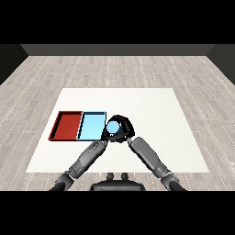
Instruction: Pick the blue can and put it in the blue box
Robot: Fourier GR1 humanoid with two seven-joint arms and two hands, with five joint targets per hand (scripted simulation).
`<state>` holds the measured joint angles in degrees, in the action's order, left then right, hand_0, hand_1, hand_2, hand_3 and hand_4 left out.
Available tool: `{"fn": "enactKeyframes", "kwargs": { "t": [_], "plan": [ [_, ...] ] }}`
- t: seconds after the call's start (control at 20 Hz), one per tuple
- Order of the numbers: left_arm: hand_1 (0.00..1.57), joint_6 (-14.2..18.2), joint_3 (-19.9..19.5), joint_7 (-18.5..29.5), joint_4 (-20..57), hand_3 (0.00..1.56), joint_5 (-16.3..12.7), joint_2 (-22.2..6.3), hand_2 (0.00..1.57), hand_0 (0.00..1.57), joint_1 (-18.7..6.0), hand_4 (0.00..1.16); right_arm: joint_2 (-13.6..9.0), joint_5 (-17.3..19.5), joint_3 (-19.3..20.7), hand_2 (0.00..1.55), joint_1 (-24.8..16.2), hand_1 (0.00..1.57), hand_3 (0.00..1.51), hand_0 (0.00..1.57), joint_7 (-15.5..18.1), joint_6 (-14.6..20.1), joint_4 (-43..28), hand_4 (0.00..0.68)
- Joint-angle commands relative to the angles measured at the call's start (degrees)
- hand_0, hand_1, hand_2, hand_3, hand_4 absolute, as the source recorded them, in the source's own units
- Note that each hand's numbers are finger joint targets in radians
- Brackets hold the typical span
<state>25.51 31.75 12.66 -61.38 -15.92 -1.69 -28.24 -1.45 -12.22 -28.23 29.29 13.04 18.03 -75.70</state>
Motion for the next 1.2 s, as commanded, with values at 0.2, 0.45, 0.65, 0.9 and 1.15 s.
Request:
{"fn": "enactKeyframes", "kwargs": {
  "t": [0.2,0.45,0.65,0.9,1.15],
  "plan": [
    [1.57,3.4,-0.1,4.3,-1.7,1.26,-6.5,1.6,1.49,1.57,1.7,0.64,1.4,-2.9,0.7,1.45,2.0,1.46,1.41,1.46,-1.2,-0.4,0.7,0.548],
    [1.57,7.0,-1.6,11.1,-0.3,1.47,-6.3,1.6,1.55,1.57,-0.9,1.04,-1.0,-2.1,2.4,0.00,-2.2,0.00,0.00,0.00,-3.1,-0.9,-2.7,0.000],
    [1.57,7.1,-1.1,12.7,1.2,1.47,-7.9,1.6,1.55,1.57,-1.7,1.04,1.4,0.9,1.8,0.00,-2.5,0.00,0.00,0.00,-4.9,-0.7,-2.8,0.000],
    [1.57,5.6,-1.9,17.9,5.9,1.44,-11.2,1.7,1.55,1.57,-3.9,1.12,1.4,2.5,2.0,0.00,-5.6,0.00,0.00,0.00,-3.1,-0.3,-4.0,0.000],
    [1.57,6.5,-2.1,18.8,5.5,1.48,-5.7,1.7,1.57,1.57,-0.5,1.14,0.6,0.9,7.9,0.00,-5.6,0.00,0.00,0.00,-0.4,-2.8,-3.8,0.000]
  ]
}}
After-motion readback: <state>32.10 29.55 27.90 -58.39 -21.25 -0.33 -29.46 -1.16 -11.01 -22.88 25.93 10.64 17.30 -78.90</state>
